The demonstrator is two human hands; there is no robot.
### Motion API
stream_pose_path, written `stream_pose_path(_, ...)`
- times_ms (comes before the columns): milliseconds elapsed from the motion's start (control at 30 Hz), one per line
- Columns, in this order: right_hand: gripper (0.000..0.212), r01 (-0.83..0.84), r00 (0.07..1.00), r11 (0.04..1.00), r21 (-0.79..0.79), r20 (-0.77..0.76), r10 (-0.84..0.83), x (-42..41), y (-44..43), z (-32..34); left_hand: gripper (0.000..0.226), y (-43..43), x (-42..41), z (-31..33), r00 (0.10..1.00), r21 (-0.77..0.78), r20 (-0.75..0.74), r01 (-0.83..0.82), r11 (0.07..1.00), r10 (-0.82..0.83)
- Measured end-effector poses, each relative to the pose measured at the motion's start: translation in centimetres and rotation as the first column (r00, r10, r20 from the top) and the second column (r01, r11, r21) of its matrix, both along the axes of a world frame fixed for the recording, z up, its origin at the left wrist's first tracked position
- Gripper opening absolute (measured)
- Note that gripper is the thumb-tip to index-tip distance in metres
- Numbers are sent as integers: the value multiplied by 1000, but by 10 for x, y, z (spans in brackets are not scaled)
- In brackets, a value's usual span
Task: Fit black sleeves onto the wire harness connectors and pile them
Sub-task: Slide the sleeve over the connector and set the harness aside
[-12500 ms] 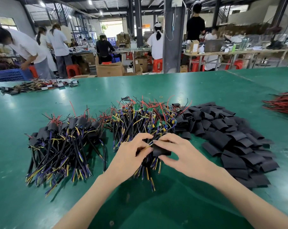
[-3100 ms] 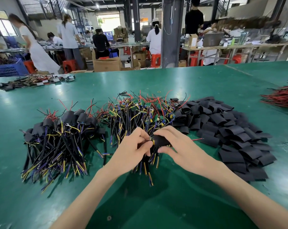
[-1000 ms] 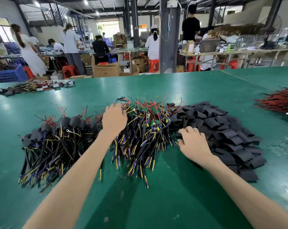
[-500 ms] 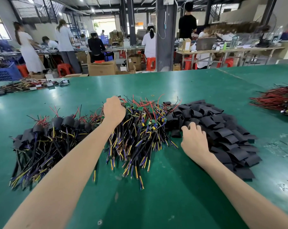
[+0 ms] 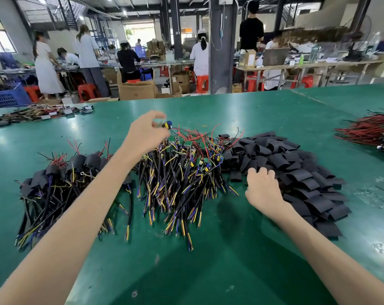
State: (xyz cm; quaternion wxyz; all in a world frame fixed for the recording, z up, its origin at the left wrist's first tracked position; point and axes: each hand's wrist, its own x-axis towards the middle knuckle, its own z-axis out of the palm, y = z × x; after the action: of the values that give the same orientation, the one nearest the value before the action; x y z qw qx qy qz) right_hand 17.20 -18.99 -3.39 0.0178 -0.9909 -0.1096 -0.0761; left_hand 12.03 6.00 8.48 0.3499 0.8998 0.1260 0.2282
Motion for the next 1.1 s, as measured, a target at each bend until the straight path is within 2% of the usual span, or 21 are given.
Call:
stream_pose_path(67, 33, 15, 1000, 1000, -1, -10, -15, 0, 1, 0, 32, 0, -18, -20, 1000, 221, 8, 7, 975, -9)
stream_pose_path(133, 31, 43, 999, 999, 3, -11, -43, -2, 2, 0, 25, 0, -36, -43, 997, 338, 78, -43, 940, 18)
stream_pose_path(300, 35, -54, 993, 998, 23, 104, 52, -6, 7, 0, 22, -1, -61, -79, 963, 417, 229, -231, 879, 144)
stream_pose_path(400, 42, -168, 971, 984, 58, 183, 155, -6, 10, 0, 20, 0, -64, -84, 954, 451, 250, -264, 853, 163)
stream_pose_path(500, 39, -249, 948, 968, 41, 215, 235, -7, 13, 0, 19, 4, -66, -84, 946, 490, 279, -287, 824, 163)
stream_pose_path(600, 39, -308, 927, 949, 58, 242, 287, -10, 15, 0, 19, 9, -71, -84, 935, 462, 298, -318, 828, 193)
stream_pose_path(667, 37, -354, 911, 928, 117, 270, 313, -16, 17, 2, 17, 12, -74, -85, 932, 394, 309, -308, 866, 191)
stream_pose_path(800, 40, -409, 905, 876, 255, 233, 355, -20, 19, 3, 18, 11, -75, -83, 947, 228, 317, -130, 965, 52)
stream_pose_path(1100, 40, -425, 904, 763, 487, 178, 389, -20, 19, 4, 19, 10, -76, -86, 938, 191, 343, -14, 981, -54)
